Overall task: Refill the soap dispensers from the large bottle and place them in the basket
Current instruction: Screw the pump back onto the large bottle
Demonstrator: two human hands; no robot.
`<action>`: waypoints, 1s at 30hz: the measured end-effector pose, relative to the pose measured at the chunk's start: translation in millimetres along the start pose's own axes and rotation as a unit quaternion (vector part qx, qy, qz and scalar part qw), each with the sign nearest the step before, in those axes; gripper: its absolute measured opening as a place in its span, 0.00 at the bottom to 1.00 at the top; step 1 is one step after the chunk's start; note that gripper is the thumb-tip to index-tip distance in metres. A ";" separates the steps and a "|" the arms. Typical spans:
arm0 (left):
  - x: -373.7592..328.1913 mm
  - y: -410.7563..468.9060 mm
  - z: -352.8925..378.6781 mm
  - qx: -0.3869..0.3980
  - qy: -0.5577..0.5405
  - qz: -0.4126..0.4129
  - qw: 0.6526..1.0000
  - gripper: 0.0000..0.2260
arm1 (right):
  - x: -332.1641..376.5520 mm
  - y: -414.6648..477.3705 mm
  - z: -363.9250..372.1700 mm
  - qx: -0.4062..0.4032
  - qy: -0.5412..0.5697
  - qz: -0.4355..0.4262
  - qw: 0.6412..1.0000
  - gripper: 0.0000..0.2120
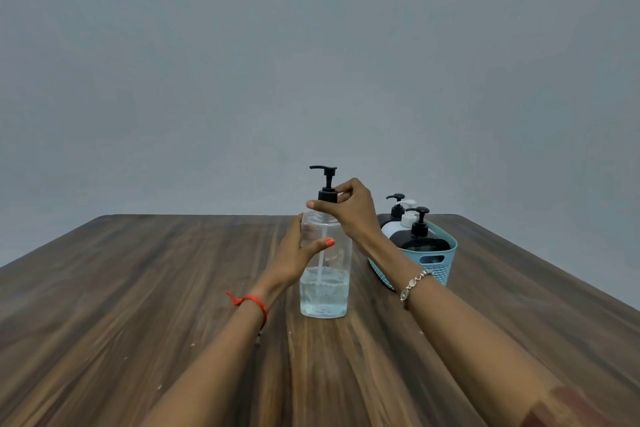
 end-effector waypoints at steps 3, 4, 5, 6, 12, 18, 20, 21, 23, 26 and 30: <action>0.3 -0.3 -0.8 -0.002 -0.017 -0.007 1.000 0.28 | 3.5 1.4 2.8 0.019 0.042 0.004 0.999 0.08; -0.1 -0.3 0.2 0.000 -0.020 -0.007 1.000 0.28 | 2.6 2.7 1.2 0.025 0.055 0.013 0.998 0.07; -0.4 -0.4 1.5 0.003 -0.019 -0.005 1.000 0.28 | 0.4 2.8 -1.1 0.026 0.069 0.028 0.997 0.06; -0.6 -0.3 2.7 0.006 -0.019 -0.004 1.000 0.28 | -2.7 3.1 -2.7 0.024 0.084 0.037 0.995 0.04; -0.3 -0.8 2.7 0.006 -0.020 -0.003 1.000 0.28 | -7.8 1.3 -6.8 -0.004 0.077 0.033 0.996 0.12; 0.6 0.3 3.1 0.005 -0.028 -0.006 1.000 0.28 | -5.4 2.8 -3.0 0.051 0.125 0.047 0.990 0.06; 0.1 -0.2 3.6 0.009 -0.018 -0.002 1.000 0.29 | -2.4 3.5 -6.0 0.035 0.091 0.034 0.995 0.05; -0.2 -0.1 3.7 0.010 -0.015 0.000 1.000 0.29 | -1.2 3.3 -7.9 0.012 0.058 0.029 0.998 0.08; -0.4 -0.1 3.4 0.011 -0.015 0.000 1.000 0.30 | -1.9 2.1 -9.3 -0.036 -0.016 0.021 0.999 0.16; 0.7 -0.1 3.4 0.010 -0.018 -0.005 1.000 0.31 | -2.8 0.5 1.3 -0.005 -0.006 0.011 1.000 0.16; 0.3 -0.4 2.9 -0.002 -0.023 0.000 1.000 0.29 | -2.8 0.5 3.9 0.071 0.097 0.007 0.993 0.04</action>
Point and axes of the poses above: each hand's wrist, its own y-axis towards the middle knuckle, its own z-axis out of the palm, x = y × z, the point moved 9 cm from there along y, towards the middle knuckle, and after that the axes turned 2 degrees about -y, right-handed, at the moved point
